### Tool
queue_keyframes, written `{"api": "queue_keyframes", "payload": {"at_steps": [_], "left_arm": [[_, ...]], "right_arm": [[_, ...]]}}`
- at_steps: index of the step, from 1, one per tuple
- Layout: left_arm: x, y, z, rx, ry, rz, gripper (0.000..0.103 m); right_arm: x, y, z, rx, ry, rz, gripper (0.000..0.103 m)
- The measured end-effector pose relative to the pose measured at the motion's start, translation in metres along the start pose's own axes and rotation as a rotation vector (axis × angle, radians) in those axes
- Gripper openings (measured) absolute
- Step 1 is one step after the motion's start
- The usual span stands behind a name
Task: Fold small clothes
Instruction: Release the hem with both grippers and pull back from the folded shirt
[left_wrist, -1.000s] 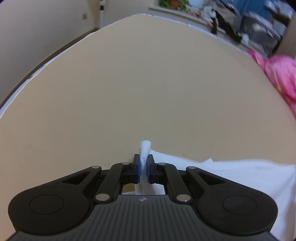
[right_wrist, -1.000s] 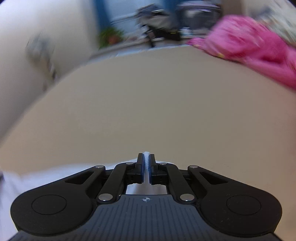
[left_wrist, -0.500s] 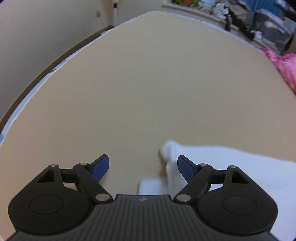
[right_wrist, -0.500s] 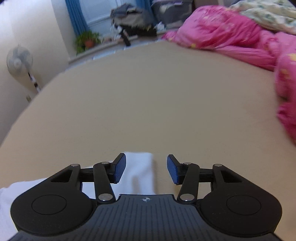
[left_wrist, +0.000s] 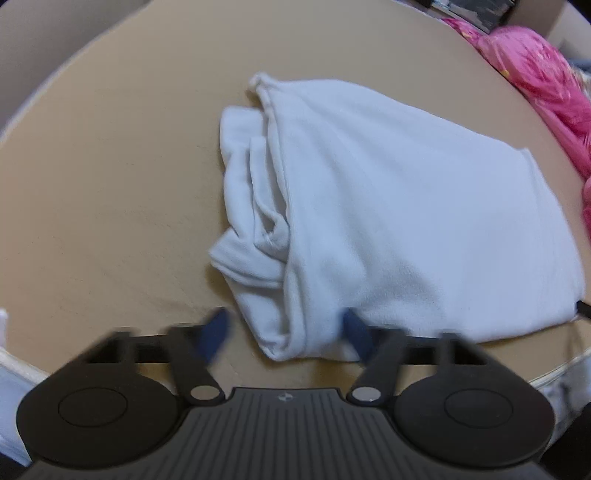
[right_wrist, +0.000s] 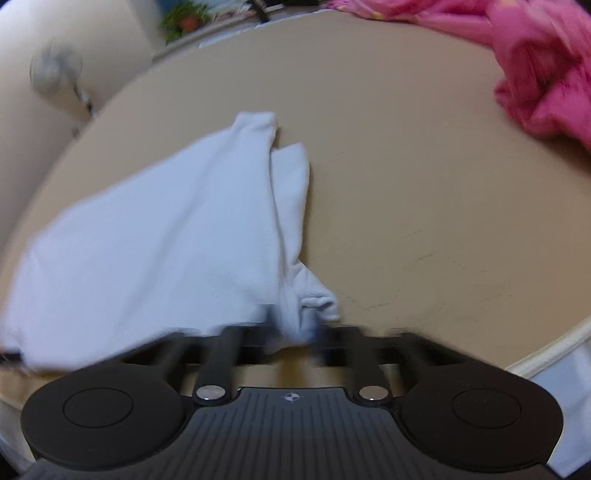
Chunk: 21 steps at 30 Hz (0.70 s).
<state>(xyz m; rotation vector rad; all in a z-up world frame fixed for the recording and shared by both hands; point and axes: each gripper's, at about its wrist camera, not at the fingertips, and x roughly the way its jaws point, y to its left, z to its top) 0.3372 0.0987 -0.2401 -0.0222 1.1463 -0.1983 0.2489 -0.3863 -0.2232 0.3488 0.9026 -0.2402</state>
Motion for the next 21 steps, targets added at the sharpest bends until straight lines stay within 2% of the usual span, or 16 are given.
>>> {"api": "queue_keyframes", "payload": {"at_steps": [1, 2, 4, 5, 8, 11, 13, 15, 17, 18, 19, 20, 21], "left_arm": [[-0.006, 0.001, 0.001, 0.006, 0.004, -0.011, 0.029], [-0.010, 0.004, 0.003, 0.000, 0.006, -0.018, 0.021], [-0.016, 0.008, 0.008, 0.028, -0.014, 0.025, 0.020], [-0.017, 0.012, 0.008, 0.029, -0.012, 0.019, 0.020], [-0.018, 0.012, 0.012, 0.077, -0.017, 0.045, 0.020], [-0.022, 0.002, 0.008, 0.133, -0.031, 0.106, 0.021], [-0.021, 0.000, 0.000, 0.156, -0.019, 0.183, 0.021], [-0.025, 0.003, -0.010, 0.152, 0.011, 0.199, 0.031], [-0.030, 0.007, -0.015, 0.091, 0.035, 0.183, 0.058], [-0.038, 0.006, -0.018, 0.062, 0.029, 0.181, 0.065], [-0.045, 0.003, -0.021, 0.034, 0.017, 0.178, 0.080], [-0.058, -0.002, -0.025, 0.006, 0.002, 0.173, 0.091], [-0.067, -0.008, -0.029, -0.012, -0.012, 0.169, 0.093]], "right_arm": [[-0.003, -0.001, 0.003, 0.001, -0.009, -0.013, 0.009], [-0.004, -0.005, 0.003, 0.005, -0.010, -0.033, 0.009], [0.000, -0.009, 0.007, 0.008, 0.012, -0.046, 0.008], [0.005, -0.007, 0.004, 0.000, 0.026, -0.054, 0.008], [0.009, 0.004, -0.004, -0.083, 0.021, -0.098, 0.008], [-0.006, 0.000, -0.009, -0.015, 0.022, -0.094, 0.008], [-0.010, -0.006, -0.011, 0.021, 0.064, -0.166, 0.009], [-0.018, -0.014, -0.014, 0.092, 0.092, -0.209, 0.028], [-0.038, -0.018, -0.021, 0.167, 0.063, -0.152, 0.038], [-0.048, -0.016, -0.025, 0.184, 0.052, -0.115, 0.043], [-0.058, -0.012, -0.028, 0.189, 0.041, -0.087, 0.046], [-0.069, -0.005, -0.032, 0.185, 0.025, -0.061, 0.053], [-0.078, 0.002, -0.036, 0.176, 0.012, -0.047, 0.063]]}}
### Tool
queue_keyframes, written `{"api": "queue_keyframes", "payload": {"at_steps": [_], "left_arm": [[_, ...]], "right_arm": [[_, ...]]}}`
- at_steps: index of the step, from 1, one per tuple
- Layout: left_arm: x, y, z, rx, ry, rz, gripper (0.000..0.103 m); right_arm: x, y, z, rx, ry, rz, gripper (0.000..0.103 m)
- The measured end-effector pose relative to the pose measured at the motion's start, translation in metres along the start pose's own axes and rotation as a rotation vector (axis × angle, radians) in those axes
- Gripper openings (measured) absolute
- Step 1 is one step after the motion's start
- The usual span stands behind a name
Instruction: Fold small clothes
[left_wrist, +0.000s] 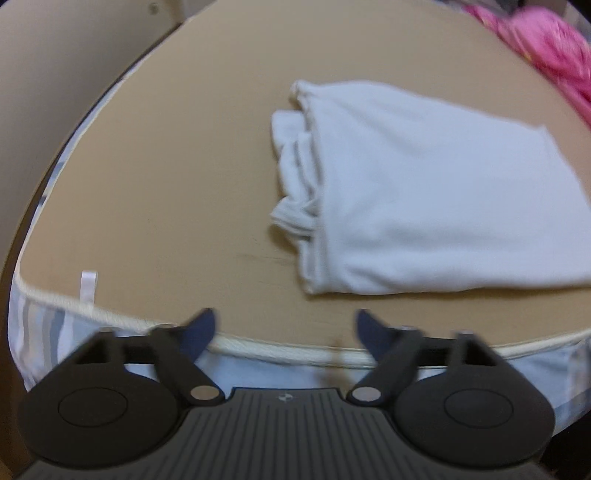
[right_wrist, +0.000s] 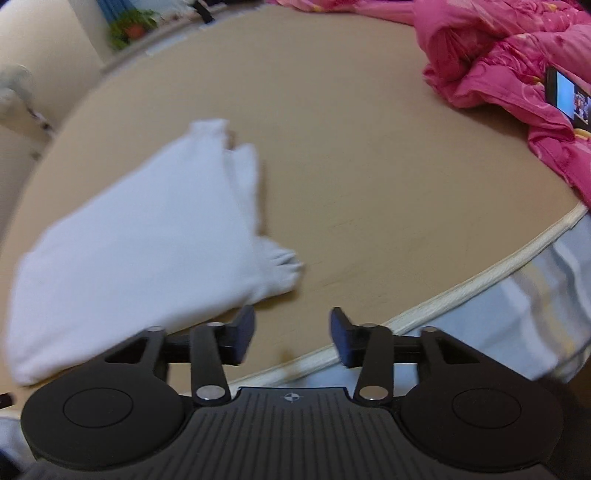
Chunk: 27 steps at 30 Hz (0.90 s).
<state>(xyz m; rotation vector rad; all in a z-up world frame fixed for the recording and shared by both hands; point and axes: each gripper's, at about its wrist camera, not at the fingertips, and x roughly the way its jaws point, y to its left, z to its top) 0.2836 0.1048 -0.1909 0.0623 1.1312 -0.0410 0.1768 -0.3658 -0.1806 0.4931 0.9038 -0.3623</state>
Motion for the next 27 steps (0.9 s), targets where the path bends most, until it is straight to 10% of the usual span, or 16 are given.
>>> {"api": "queue_keyframes", "payload": {"at_steps": [10, 27], "left_arm": [[-0.047, -0.091, -0.034, 0.079, -0.021, 0.087, 0.098], [-0.055, -0.068, -0.062, 0.020, -0.009, 0.105, 0.100]], "right_arm": [[-0.041, 0.042, -0.048, -0.007, -0.024, 0.091, 0.079], [-0.052, 0.048, -0.082, -0.110, -0.055, 0.037, 0.081]]}}
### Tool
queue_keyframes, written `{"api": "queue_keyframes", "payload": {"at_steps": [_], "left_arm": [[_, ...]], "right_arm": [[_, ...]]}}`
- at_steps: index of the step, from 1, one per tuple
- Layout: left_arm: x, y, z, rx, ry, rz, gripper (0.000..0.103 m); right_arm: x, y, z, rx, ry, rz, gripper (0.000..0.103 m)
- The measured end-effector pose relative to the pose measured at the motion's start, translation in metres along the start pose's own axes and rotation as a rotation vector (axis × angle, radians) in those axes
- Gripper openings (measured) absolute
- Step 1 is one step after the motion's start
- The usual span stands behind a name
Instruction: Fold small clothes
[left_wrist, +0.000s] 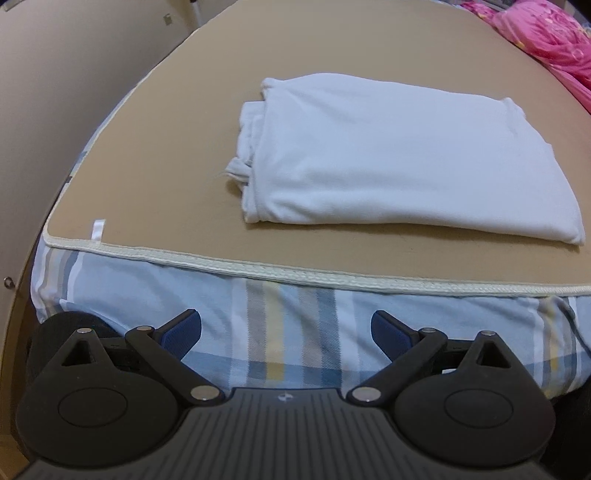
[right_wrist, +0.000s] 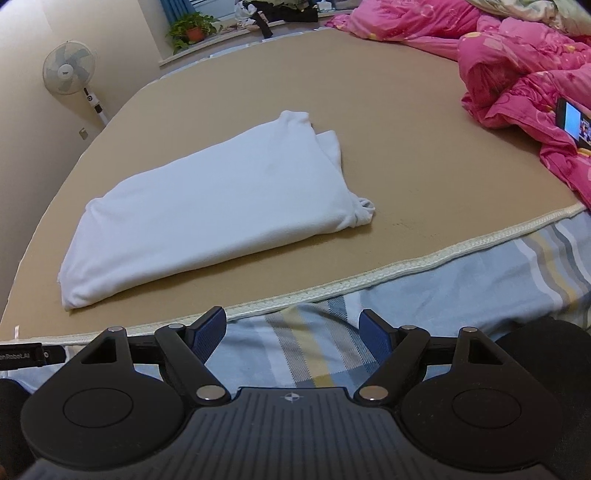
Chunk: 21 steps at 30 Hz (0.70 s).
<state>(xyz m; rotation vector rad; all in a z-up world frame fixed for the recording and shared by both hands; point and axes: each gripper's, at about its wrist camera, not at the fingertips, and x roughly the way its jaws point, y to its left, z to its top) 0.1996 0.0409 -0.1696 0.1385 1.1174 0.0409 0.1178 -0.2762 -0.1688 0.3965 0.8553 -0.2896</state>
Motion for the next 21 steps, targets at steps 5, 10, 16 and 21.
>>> {"api": "queue_keyframes", "payload": {"at_steps": [5, 10, 16, 21], "left_arm": [[0.004, 0.007, 0.005, -0.012, 0.005, 0.024, 0.100], [0.012, 0.011, 0.009, -0.025, 0.022, 0.018, 0.100], [0.029, 0.020, 0.019, -0.041, 0.049, 0.022, 0.100], [0.040, 0.051, 0.033, -0.117, 0.063, 0.049, 0.100]], "right_arm": [[0.015, -0.009, 0.002, 0.063, 0.008, 0.006, 0.081], [0.031, -0.020, 0.006, 0.145, 0.014, 0.020, 0.081], [0.062, -0.052, 0.020, 0.357, -0.062, 0.094, 0.083], [0.100, -0.080, 0.041, 0.606, -0.090, 0.075, 0.083]]}}
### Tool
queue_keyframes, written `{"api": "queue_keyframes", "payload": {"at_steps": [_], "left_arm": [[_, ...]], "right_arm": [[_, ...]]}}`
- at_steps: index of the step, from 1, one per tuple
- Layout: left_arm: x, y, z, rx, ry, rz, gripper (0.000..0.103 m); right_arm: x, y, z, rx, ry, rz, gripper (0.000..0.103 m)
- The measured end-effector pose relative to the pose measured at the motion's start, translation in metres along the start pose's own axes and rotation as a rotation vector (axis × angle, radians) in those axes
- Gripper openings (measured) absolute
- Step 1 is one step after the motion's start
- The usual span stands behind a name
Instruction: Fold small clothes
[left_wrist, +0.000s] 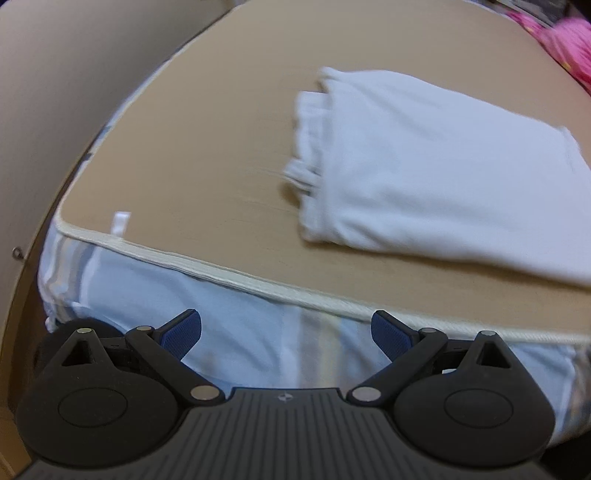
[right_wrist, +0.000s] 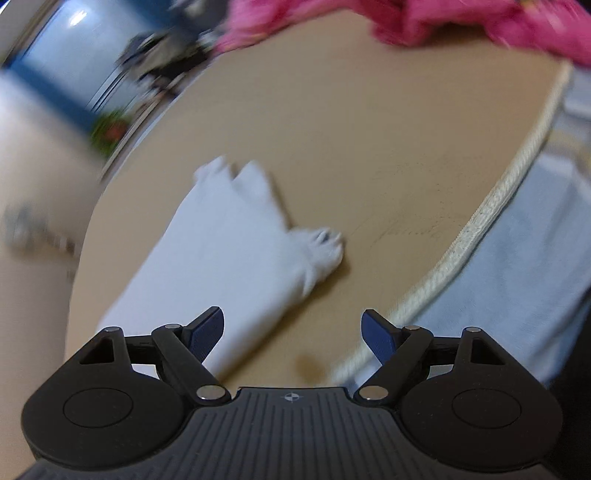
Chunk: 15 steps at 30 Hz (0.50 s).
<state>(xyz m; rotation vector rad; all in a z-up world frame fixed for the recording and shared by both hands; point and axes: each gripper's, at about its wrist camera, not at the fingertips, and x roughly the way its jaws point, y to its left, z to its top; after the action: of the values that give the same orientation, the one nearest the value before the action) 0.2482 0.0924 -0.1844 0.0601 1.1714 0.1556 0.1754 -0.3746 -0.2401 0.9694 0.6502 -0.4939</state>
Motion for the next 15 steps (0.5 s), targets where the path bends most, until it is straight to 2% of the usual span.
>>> {"api": "queue_keyframes", "payload": {"at_steps": [2, 5, 6, 7, 8, 9, 11, 15], "left_arm": [[0.005, 0.014, 0.007, -0.035, 0.006, 0.016, 0.100], [0.015, 0.032, 0.014, -0.086, 0.021, 0.032, 0.100], [0.019, 0.038, 0.017, -0.107, 0.030, 0.039, 0.100], [0.024, 0.044, 0.019, -0.128, 0.041, 0.046, 0.100], [0.029, 0.049, 0.021, -0.146, 0.053, 0.052, 0.100], [0.033, 0.054, 0.024, -0.163, 0.061, 0.053, 0.100], [0.041, 0.064, 0.028, -0.198, 0.078, 0.057, 0.100], [0.054, 0.082, 0.035, -0.259, 0.107, 0.057, 0.100]], "right_arm": [[0.017, 0.001, 0.007, 0.034, -0.011, -0.026, 0.083], [0.038, 0.006, 0.011, 0.055, -0.004, -0.028, 0.089], [0.042, 0.010, 0.011, 0.039, -0.007, -0.003, 0.085], [0.046, 0.014, 0.010, 0.027, 0.010, 0.035, 0.076], [0.049, 0.016, 0.011, 0.032, 0.031, 0.052, 0.050], [0.053, 0.017, 0.011, 0.051, 0.047, 0.073, 0.015], [0.053, 0.014, 0.011, 0.088, 0.030, 0.096, 0.013], [0.058, 0.026, 0.009, 0.033, 0.034, 0.025, 0.011]]}}
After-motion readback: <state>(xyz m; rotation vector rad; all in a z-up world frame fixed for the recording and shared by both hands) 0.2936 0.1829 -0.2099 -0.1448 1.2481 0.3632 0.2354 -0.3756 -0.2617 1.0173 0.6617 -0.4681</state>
